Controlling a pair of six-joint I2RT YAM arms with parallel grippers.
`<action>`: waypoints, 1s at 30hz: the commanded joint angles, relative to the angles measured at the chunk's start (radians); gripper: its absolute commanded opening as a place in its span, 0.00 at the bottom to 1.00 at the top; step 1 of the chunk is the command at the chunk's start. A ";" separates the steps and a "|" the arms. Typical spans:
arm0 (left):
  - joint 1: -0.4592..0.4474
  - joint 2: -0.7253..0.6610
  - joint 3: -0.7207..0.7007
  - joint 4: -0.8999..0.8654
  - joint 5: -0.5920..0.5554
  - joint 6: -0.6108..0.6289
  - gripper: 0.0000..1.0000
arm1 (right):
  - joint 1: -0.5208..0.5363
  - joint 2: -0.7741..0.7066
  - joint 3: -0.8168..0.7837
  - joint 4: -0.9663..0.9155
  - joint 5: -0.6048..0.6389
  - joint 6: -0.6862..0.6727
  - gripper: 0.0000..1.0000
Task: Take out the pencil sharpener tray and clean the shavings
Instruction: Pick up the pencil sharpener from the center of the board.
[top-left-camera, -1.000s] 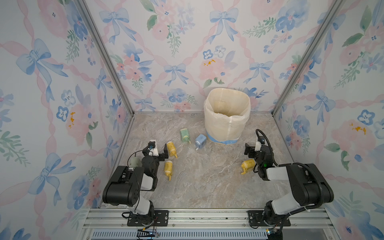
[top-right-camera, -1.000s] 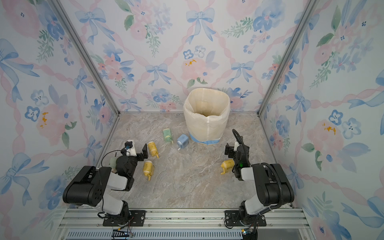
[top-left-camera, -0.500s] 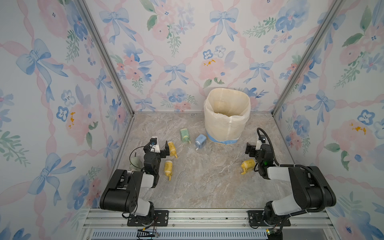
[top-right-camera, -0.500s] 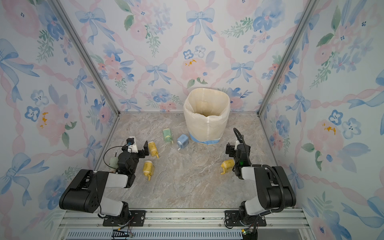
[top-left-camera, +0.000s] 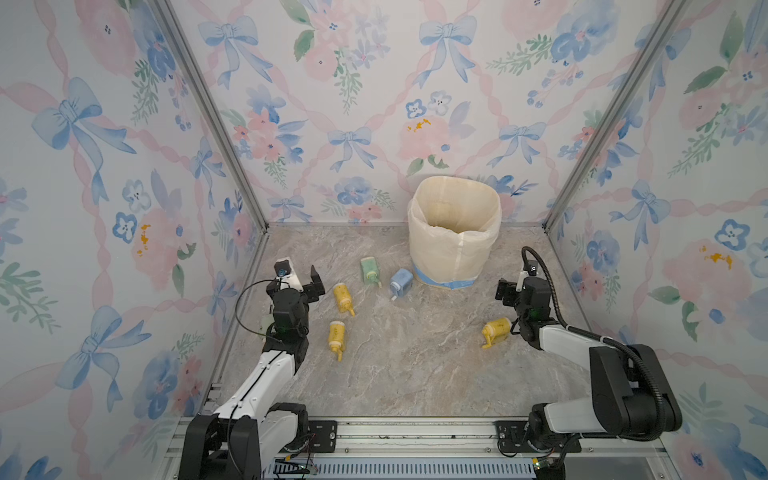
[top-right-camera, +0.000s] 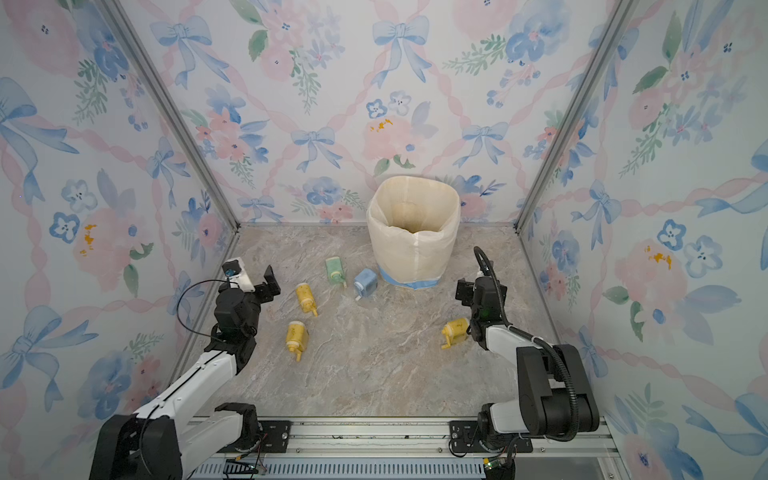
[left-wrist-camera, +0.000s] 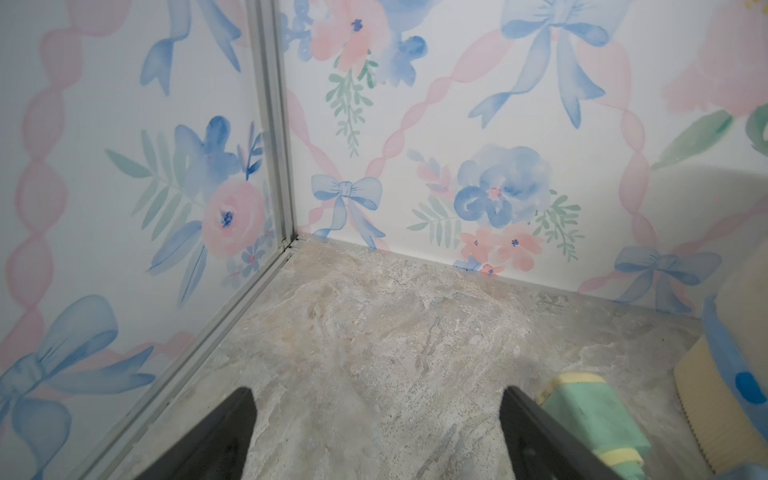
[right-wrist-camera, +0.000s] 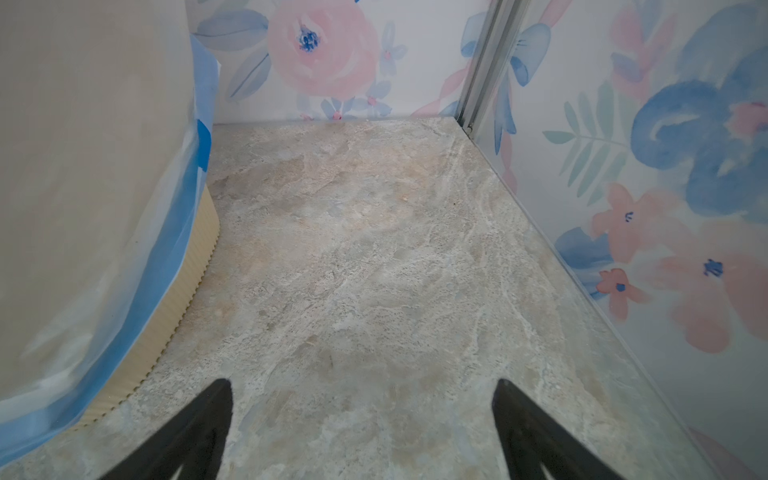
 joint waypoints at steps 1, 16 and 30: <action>0.057 -0.085 0.005 -0.303 -0.037 -0.127 0.95 | 0.009 -0.034 0.015 -0.047 0.047 0.016 0.97; 0.345 -0.016 0.046 -0.581 -0.024 -0.074 0.98 | 0.006 -0.108 -0.006 -0.052 0.061 0.047 0.97; 0.357 0.076 0.029 -0.575 0.165 -0.148 0.98 | 0.003 -0.128 -0.007 -0.061 0.059 0.066 0.97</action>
